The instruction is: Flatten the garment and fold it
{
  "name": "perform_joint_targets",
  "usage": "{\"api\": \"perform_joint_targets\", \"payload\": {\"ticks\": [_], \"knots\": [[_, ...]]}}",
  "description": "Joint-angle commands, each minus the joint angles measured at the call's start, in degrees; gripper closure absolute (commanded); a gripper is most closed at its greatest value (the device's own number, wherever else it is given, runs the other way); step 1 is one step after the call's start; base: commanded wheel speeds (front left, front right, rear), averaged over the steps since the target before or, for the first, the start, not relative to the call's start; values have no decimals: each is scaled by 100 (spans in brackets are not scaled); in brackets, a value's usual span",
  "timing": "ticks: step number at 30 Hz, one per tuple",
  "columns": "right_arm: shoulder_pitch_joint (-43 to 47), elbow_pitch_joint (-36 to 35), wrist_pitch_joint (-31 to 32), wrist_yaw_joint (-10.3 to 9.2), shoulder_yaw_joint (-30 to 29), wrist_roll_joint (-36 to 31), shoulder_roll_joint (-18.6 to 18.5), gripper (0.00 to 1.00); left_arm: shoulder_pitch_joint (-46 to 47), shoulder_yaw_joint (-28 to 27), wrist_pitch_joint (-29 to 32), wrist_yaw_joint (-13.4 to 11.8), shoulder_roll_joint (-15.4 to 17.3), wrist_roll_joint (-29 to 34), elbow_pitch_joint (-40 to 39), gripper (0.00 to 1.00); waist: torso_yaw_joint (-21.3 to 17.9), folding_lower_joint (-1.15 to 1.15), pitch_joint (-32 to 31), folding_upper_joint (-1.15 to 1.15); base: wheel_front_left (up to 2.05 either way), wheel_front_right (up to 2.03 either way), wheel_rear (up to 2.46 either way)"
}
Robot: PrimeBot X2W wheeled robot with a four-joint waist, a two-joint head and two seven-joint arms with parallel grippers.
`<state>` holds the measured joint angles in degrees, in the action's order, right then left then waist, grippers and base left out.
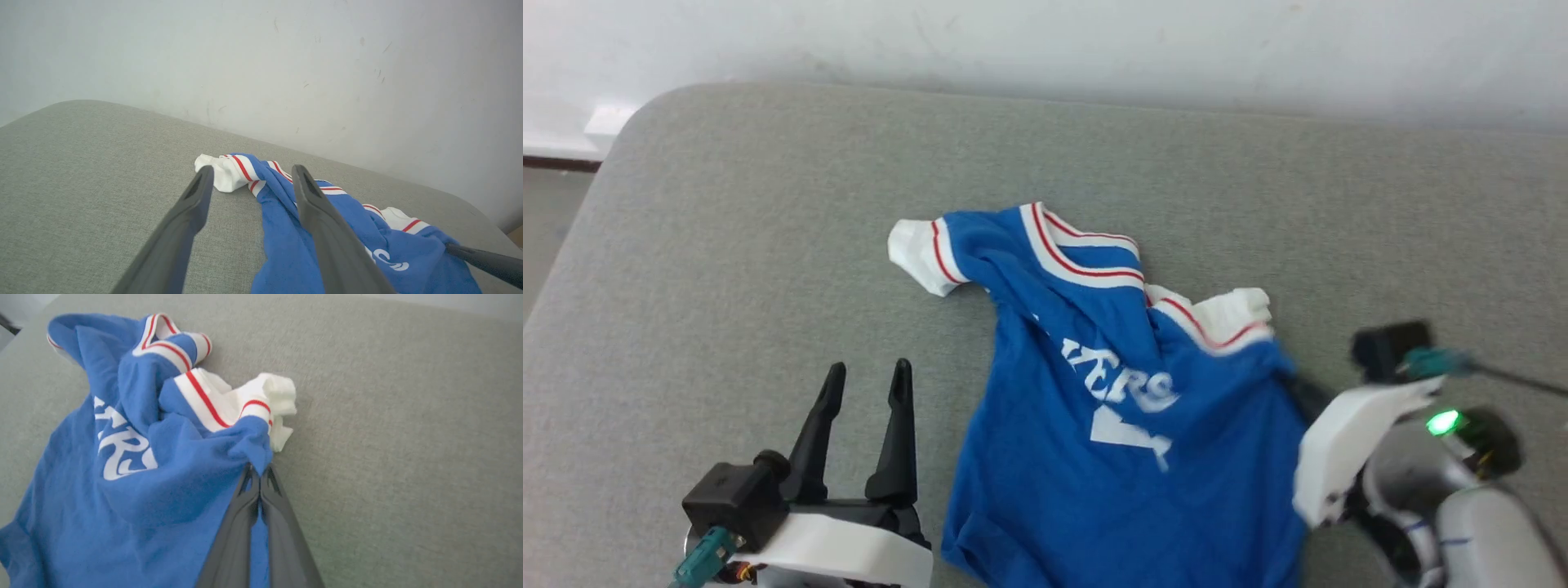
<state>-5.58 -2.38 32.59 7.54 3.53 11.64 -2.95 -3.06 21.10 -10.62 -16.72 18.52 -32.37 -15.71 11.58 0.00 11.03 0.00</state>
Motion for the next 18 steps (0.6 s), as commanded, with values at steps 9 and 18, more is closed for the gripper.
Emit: {"api": "perform_joint_targets", "payload": {"ticks": [9, 18], "knots": [[166, -1258, 679, -5, -1575, -608, -803, 100, 91, -6, -8, -40, 74, 15, -87, 0, -354, 0, 85, 0, 0, 0, 0], [1096, -1146, 525, -5, -2601, -1300, -1000, 65, 133, 9, 56, -20, 122, -10, -97, 0, -404, 0, 177, 0, 0, 0, 0]]}}
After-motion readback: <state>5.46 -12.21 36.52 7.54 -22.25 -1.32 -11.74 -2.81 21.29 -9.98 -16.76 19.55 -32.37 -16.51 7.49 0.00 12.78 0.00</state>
